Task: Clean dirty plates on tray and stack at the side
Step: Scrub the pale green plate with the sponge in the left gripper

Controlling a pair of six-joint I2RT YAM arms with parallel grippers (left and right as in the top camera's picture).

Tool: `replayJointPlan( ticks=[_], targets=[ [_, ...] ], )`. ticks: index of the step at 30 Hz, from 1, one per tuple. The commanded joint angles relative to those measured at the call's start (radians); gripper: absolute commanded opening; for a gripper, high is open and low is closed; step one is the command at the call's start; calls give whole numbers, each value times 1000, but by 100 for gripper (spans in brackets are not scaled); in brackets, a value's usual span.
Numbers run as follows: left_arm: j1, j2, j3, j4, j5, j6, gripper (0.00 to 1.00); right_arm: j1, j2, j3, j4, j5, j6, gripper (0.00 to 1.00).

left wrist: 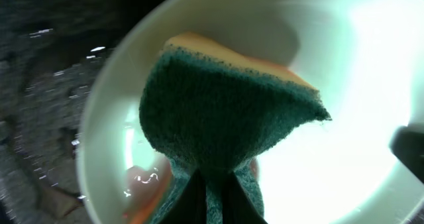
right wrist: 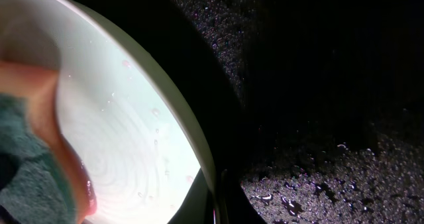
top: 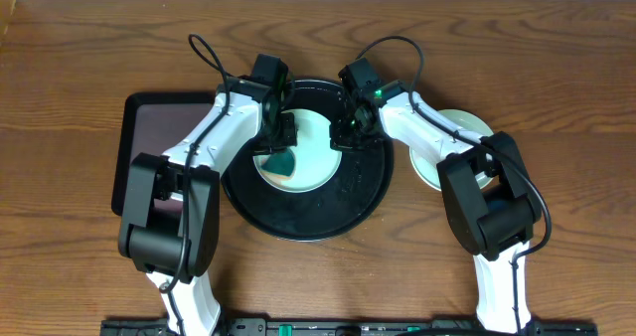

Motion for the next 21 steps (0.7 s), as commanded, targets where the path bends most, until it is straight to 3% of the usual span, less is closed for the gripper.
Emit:
replayJointPlan(
  ticks=[1, 3, 6, 16, 21],
  targets=[
    [-17, 13, -7, 18, 177, 120, 8, -2, 26, -35, -13, 71, 23, 1],
    [-17, 13, -7, 42, 235, 181, 7, -2, 26, -35, -13, 71, 23, 1],
    [-17, 13, -7, 87, 190, 180, 7, -2, 26, -35, -13, 71, 23, 1],
    [-17, 13, -7, 206, -283, 130, 8, 7, 26, -35, -9, 85, 18, 1],
    [-18, 13, -7, 114, -219, 93, 7, 7, 26, -35, -5, 85, 16, 1]
  ],
)
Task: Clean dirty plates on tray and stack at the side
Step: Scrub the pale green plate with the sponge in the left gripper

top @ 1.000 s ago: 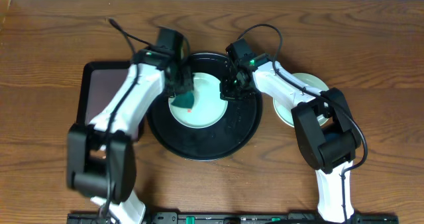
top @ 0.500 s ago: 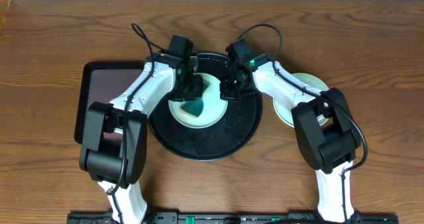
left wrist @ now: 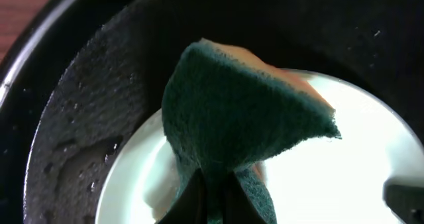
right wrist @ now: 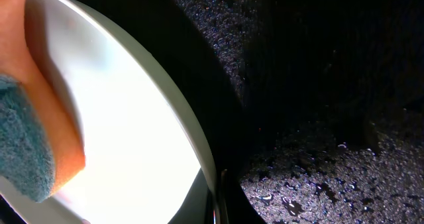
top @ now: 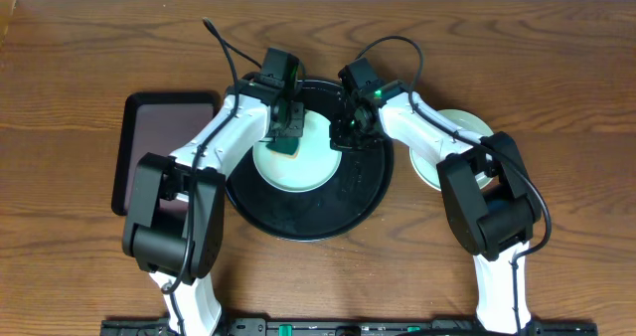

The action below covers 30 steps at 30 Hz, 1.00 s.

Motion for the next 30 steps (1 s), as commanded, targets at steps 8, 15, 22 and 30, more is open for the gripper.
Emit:
replayJointPlan(
  ticks=[8, 15, 22, 30],
  targets=[
    [18, 11, -6, -220, 367, 116, 8, 6, 26, -35, -7, 82, 15, 1],
    [22, 11, -6, -117, 402, 158, 8, 6, 26, -35, -8, 82, 15, 1],
    [22, 11, -6, -48, -31, -27, 8, 6, 26, -35, -8, 82, 15, 1],
    [20, 11, -6, -242, -91, -78, 7, 6, 26, -35, -7, 82, 15, 1]
  ],
)
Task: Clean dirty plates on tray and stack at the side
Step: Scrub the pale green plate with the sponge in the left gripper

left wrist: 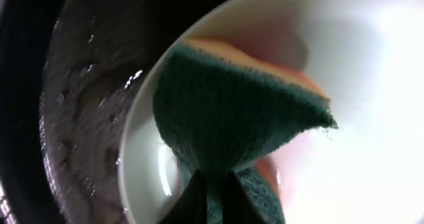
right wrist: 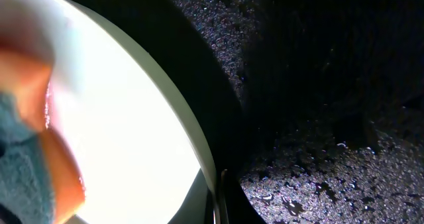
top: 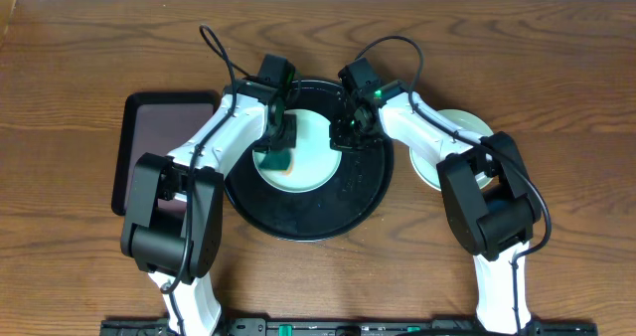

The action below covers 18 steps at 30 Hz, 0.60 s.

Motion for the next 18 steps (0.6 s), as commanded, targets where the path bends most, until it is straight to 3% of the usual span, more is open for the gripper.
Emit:
replayJointPlan(
  ticks=[1, 8, 14, 18],
  targets=[
    [5, 11, -6, -105, -37, -27, 7, 6, 26, -34, -9, 82, 15, 1],
    [6, 11, 3, -143, 355, 200, 8, 6, 26, -34, -8, 82, 16, 1],
    [35, 11, 78, -93, 361, 205, 7, 6, 26, -34, -10, 76, 15, 1],
    [95, 9, 176, -106, 270, 143, 8, 6, 26, -34, -10, 60, 3, 1]
  ],
)
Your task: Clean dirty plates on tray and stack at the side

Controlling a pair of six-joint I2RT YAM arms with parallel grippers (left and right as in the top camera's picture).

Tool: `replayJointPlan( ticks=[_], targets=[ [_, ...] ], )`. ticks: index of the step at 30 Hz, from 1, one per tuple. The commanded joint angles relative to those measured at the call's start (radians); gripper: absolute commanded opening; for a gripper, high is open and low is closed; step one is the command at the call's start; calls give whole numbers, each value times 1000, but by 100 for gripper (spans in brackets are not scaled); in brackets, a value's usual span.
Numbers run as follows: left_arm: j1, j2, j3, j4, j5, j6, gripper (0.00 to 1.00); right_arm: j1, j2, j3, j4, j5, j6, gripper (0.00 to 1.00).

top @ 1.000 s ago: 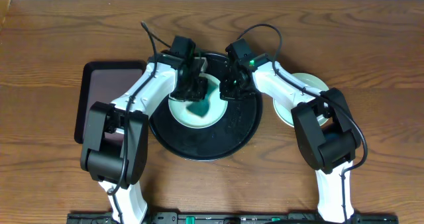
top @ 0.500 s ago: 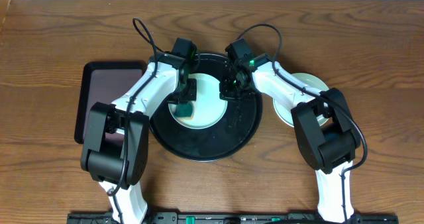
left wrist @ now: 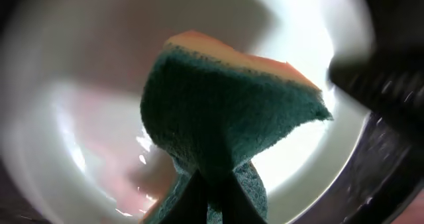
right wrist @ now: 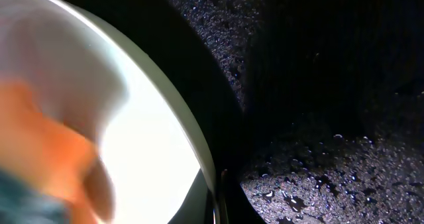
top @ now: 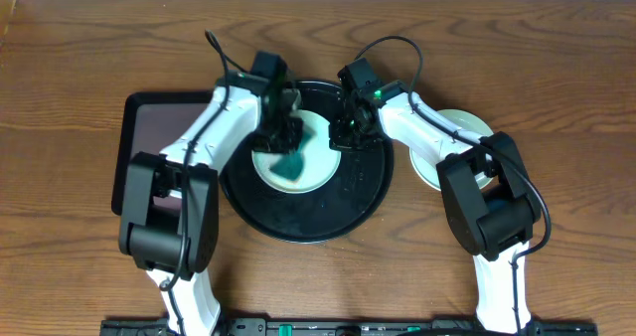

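A pale green plate (top: 320,159) lies in the round black tray (top: 303,225). My left gripper (top: 282,133) is shut on a green and orange sponge (top: 290,165), which rests on the middle of the plate. In the left wrist view the sponge (left wrist: 225,111) fills the centre, pinched by my left gripper (left wrist: 212,199) over the wet plate (left wrist: 79,118). My right gripper (top: 347,132) is shut on the plate's right rim. In the right wrist view that rim (right wrist: 193,139) runs down into my right gripper (right wrist: 216,201).
A second pale plate (top: 459,137) sits on the table right of the tray, partly under my right arm. A dark rectangular tray (top: 149,137) lies at the left. The round tray's floor (right wrist: 331,171) is wet.
The sponge has moved from the plate's left part toward its middle, and my left gripper has turned with it. The right gripper still holds the rim in the same place.
The sponge was first on the plate's near left part, then at its far left edge, then on the left side, and now sits in the middle. My right gripper stayed shut on the plate's right rim throughout.
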Motion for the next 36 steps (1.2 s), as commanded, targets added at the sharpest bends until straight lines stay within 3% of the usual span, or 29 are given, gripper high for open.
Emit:
replayJointPlan(
  ticks=[1, 7, 13, 18, 25, 30, 36],
  targets=[
    [68, -1, 124, -25, -72, -64, 7, 6, 26, -34, -14, 54, -3, 1],
    [187, -34, 281, -152, -127, -129, 8, 6, 19, -31, -14, 42, -21, 1],
    [289, -92, 290, -217, -127, -128, 7, 12, -83, -31, -29, 102, -102, 1],
    [352, -90, 289, -253, -127, -127, 7, 65, -233, -31, -84, 379, -146, 1],
    [385, -90, 288, -256, -127, -125, 7, 229, -397, -31, -139, 925, -227, 1],
    [385, -90, 283, -256, -127, -125, 7, 382, -422, -31, -144, 1340, -248, 1],
    [385, -90, 278, -256, -127, -125, 8, 506, -422, -31, -142, 1649, -258, 1]
  ],
)
